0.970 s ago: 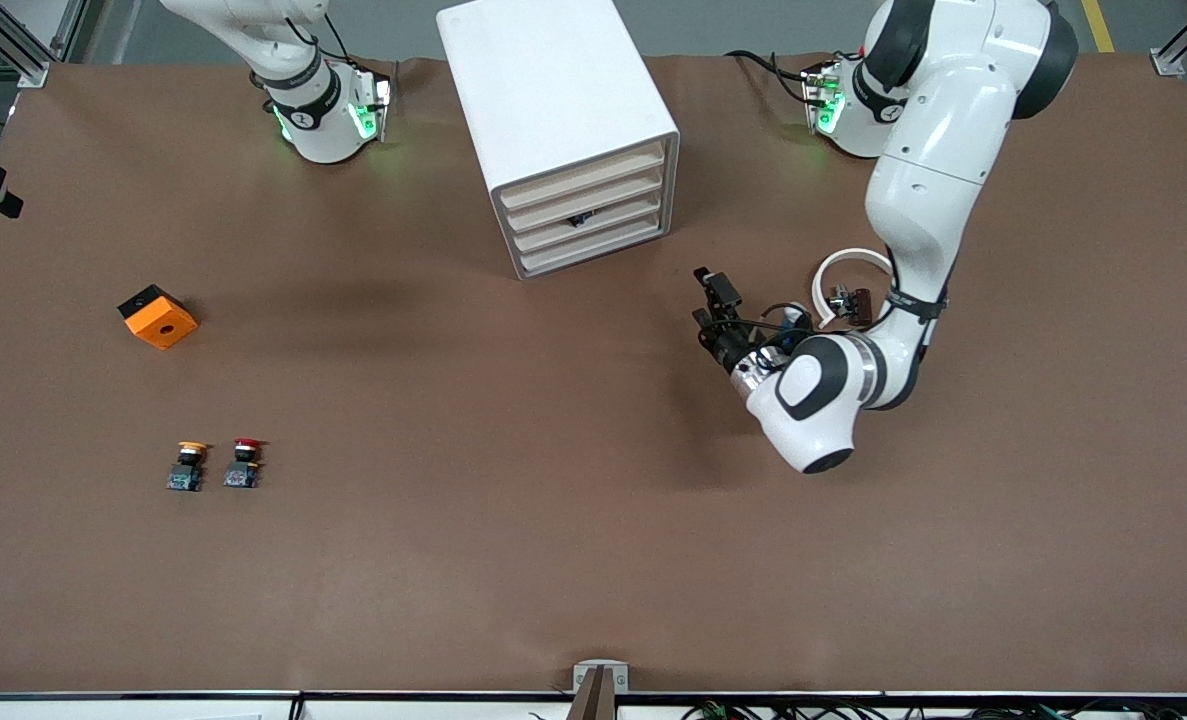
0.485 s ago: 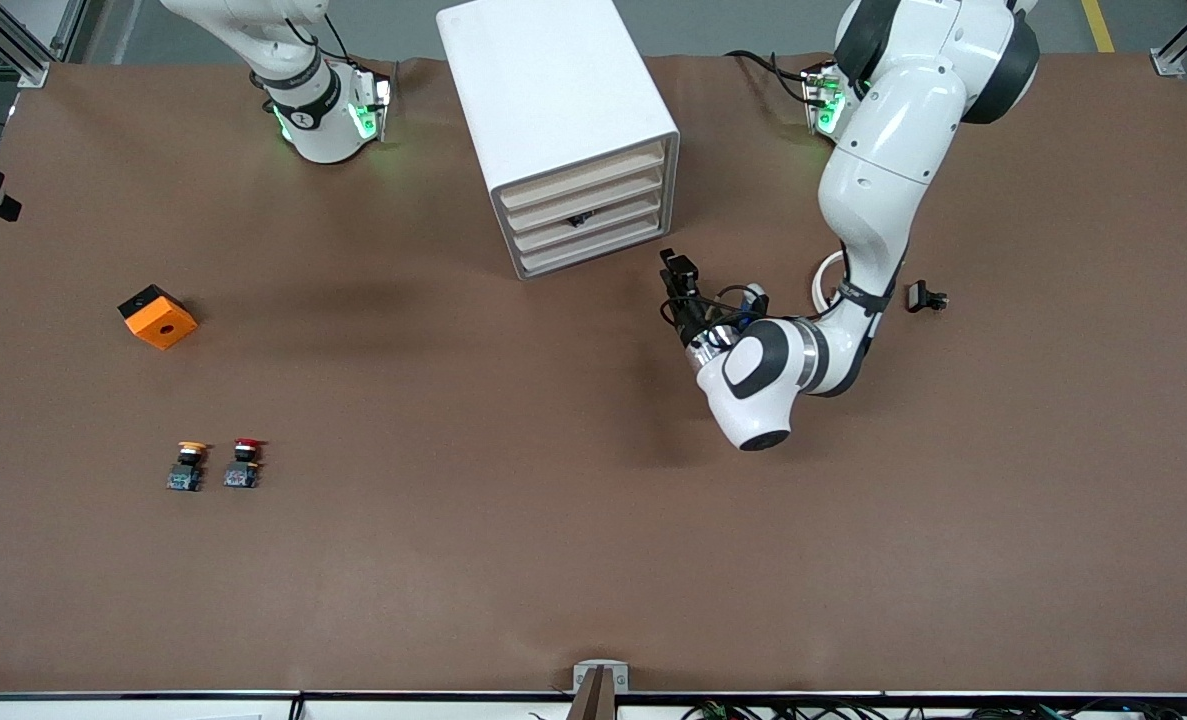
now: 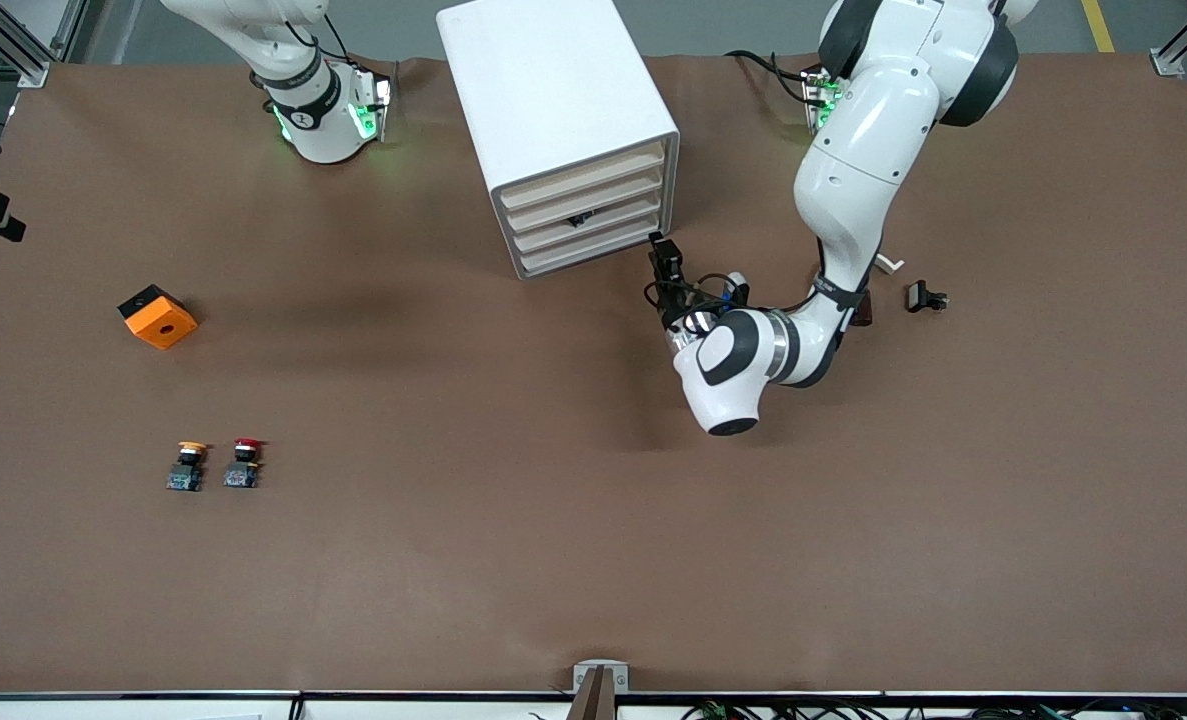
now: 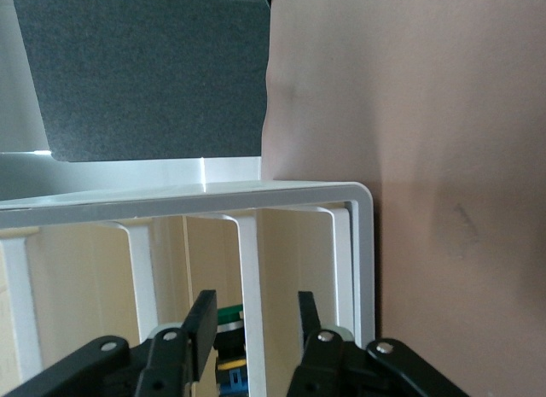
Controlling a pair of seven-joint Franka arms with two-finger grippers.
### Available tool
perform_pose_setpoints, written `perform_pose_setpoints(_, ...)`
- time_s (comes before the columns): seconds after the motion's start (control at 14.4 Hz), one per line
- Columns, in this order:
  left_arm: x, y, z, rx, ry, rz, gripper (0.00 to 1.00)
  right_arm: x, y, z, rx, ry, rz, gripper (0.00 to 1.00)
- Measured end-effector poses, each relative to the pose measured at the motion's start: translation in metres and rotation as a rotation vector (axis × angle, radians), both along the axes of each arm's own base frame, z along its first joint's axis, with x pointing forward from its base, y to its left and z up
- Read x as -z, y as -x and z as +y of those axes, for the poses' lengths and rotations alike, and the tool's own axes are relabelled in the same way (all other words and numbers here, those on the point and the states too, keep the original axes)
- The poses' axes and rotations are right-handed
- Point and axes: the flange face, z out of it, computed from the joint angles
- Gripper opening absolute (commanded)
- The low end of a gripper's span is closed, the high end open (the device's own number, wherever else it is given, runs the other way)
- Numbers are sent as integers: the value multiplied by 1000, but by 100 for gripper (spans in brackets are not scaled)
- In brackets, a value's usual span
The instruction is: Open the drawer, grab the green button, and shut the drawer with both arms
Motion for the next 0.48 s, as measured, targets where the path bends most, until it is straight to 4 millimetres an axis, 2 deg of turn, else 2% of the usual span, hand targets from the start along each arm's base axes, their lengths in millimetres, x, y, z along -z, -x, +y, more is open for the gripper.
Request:
perform_pose_setpoints(0.21,7,15,-12,33,-6,18,45,6,-7,-2,0,4,12,100)
perform_pose_setpoints(0.48,18,42,-26,80,-22,50,45,36,-26,-5,1,5,43,100)
